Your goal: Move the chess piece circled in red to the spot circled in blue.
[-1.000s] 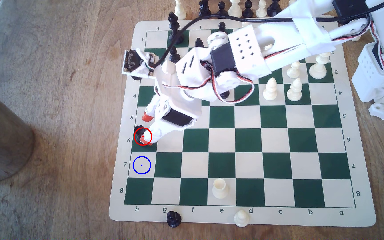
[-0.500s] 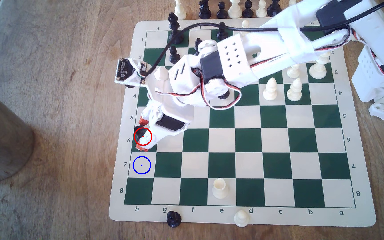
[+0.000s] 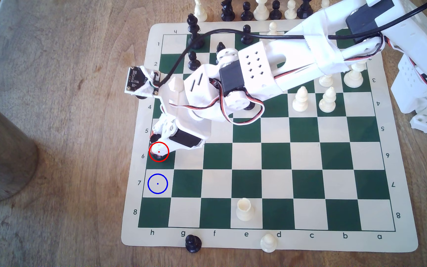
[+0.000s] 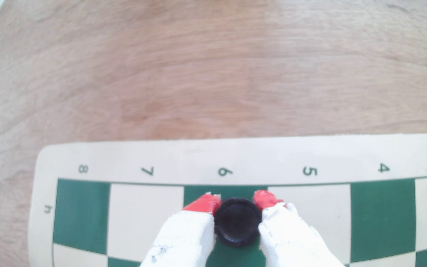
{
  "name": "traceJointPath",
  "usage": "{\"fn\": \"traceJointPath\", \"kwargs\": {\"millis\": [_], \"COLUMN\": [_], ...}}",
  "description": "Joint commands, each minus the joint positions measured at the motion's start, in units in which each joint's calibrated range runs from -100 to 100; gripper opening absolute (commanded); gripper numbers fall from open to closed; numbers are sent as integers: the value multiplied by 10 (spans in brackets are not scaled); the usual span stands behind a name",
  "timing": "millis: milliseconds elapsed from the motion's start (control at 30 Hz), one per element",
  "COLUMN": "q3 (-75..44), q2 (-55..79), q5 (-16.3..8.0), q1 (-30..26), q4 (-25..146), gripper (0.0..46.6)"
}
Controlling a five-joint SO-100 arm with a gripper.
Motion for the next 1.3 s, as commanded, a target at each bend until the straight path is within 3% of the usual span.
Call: {"fn": "traceJointPath", "kwargs": {"millis": [0,467,900,1267], "q3": [-54,-70,-203,-206], "q2": [-38,-130,-15,21], "q5": [-4,-3,-1,-3], "q1": [1,-21,-54,-54], "q4": [-1,39,83,88], "gripper": [2,1,1,1]}}
